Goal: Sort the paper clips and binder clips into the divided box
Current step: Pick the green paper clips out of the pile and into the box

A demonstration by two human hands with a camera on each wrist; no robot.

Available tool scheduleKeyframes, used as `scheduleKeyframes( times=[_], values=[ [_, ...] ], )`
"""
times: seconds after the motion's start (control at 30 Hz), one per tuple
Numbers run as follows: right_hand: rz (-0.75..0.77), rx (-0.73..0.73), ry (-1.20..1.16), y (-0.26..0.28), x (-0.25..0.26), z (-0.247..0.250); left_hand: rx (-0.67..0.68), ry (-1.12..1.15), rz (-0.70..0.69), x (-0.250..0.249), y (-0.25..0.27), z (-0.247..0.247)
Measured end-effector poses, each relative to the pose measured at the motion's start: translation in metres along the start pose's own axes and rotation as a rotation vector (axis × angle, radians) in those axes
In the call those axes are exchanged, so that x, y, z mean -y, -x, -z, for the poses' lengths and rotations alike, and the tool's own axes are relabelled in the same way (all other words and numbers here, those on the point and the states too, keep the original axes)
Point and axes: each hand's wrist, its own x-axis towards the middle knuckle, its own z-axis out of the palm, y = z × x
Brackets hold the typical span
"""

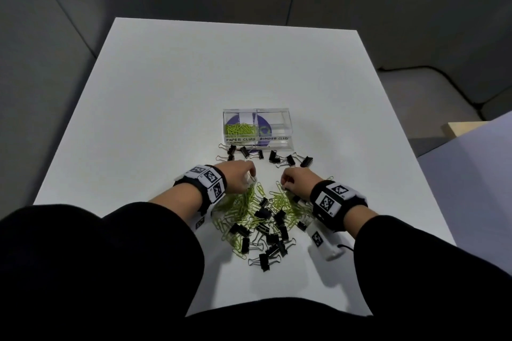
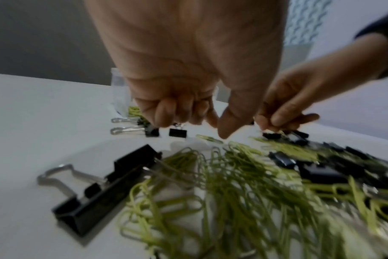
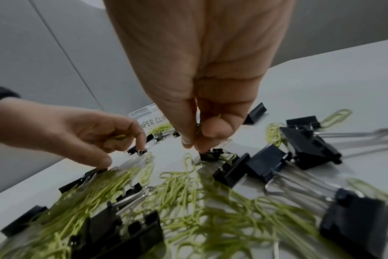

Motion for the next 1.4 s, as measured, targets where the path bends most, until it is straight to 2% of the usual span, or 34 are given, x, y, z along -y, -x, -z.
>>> scheduleKeyframes(
  times=[0.1,0.27,0.4,0.57,0.8,0.93,1.07,1.4],
  values=[
    [0.031,-0.01,0.048,0.0,0.005,-0.004,0.109,-0.144,-0.056,-0.006,-0.001,-0.005],
    [0.055,0.01,0.121,0.001,0.007,-0.011,0.111,-0.232,-0.11,-0.005,-0.004,-0.014],
    [0.097,0.053,0.219,0.007,0.006,-0.019,0.068,-0.201,-0.13,-0.004,-0.003,-0.026],
    [0.141,-0.037,0.299,0.009,0.006,-0.035,0.007,-0.181,-0.124,-0.004,-0.001,-0.032],
    [0.21,-0.051,0.367,0.007,0.008,-0.034,0.021,-0.154,-0.094,-0.007,-0.001,-0.025],
    [0.224,0.014,0.4,0.006,0.014,-0.027,0.013,-0.14,-0.088,-0.008,-0.001,-0.026],
    [0.235,0.057,0.385,0.005,0.016,-0.023,-0.011,-0.088,-0.073,-0.005,0.0,-0.025],
    [0.241,0.06,0.333,0.008,0.009,-0.019,-0.074,0.012,-0.047,0.005,0.008,-0.013]
  ],
)
